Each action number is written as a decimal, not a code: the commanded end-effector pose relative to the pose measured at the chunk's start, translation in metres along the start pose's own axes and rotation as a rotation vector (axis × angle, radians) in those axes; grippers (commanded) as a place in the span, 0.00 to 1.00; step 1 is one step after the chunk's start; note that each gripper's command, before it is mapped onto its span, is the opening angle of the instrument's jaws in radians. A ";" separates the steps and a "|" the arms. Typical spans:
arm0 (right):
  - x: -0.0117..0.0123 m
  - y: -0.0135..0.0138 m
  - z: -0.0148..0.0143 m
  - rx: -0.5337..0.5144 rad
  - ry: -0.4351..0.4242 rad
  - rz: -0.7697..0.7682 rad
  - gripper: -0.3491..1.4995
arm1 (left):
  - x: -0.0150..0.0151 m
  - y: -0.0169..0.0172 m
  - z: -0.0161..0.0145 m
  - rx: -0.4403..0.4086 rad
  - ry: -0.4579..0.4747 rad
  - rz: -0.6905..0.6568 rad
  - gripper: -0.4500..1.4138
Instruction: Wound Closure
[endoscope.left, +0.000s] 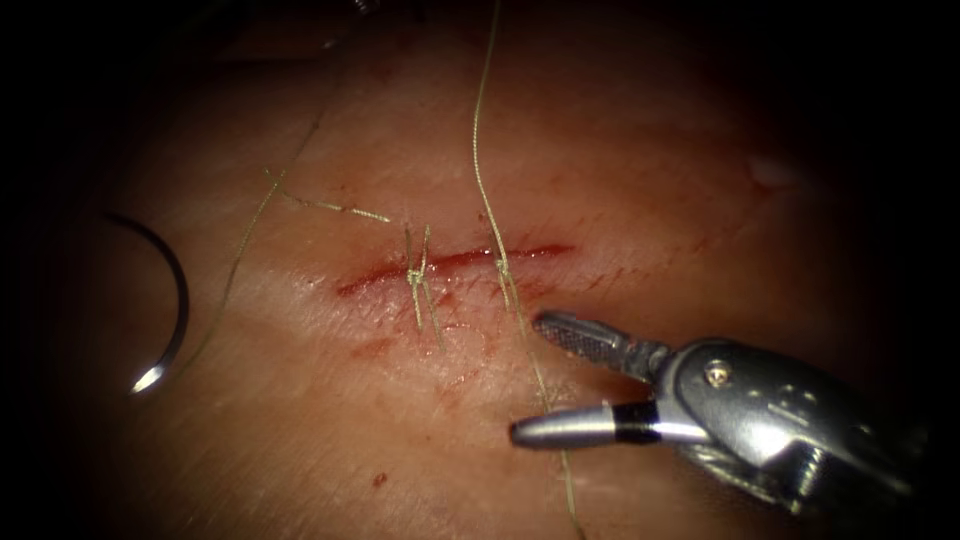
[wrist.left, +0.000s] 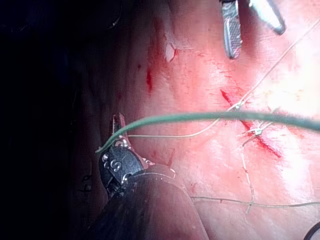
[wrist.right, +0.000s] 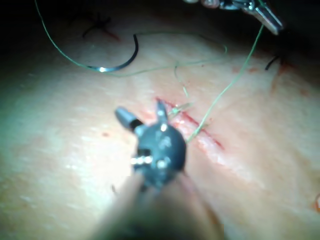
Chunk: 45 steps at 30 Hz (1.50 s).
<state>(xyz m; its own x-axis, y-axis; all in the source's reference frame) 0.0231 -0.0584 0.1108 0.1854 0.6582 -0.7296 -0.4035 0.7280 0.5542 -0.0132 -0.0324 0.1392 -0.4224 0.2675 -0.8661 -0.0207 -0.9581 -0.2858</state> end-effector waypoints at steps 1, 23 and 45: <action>-0.0004 0.0024 0.0019 -0.045 0.012 -0.001 0.99 | 0.0002 -0.0005 0.0002 0.000 0.001 0.003 0.00; -0.0029 0.0074 0.0100 -0.144 -0.019 -0.004 0.99 | 0.0042 0.0037 -0.0009 -0.007 0.003 0.007 0.00; -0.0038 0.0076 0.0157 -0.101 -0.052 -0.012 0.93 | 0.0065 0.0051 -0.0004 -0.015 0.008 0.021 0.00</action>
<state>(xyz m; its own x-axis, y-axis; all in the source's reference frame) 0.0327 -0.0527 0.1238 0.2384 0.6626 -0.7101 -0.4764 0.7169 0.5090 -0.0154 -0.0362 0.1314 -0.4151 0.2514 -0.8744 0.0031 -0.9607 -0.2777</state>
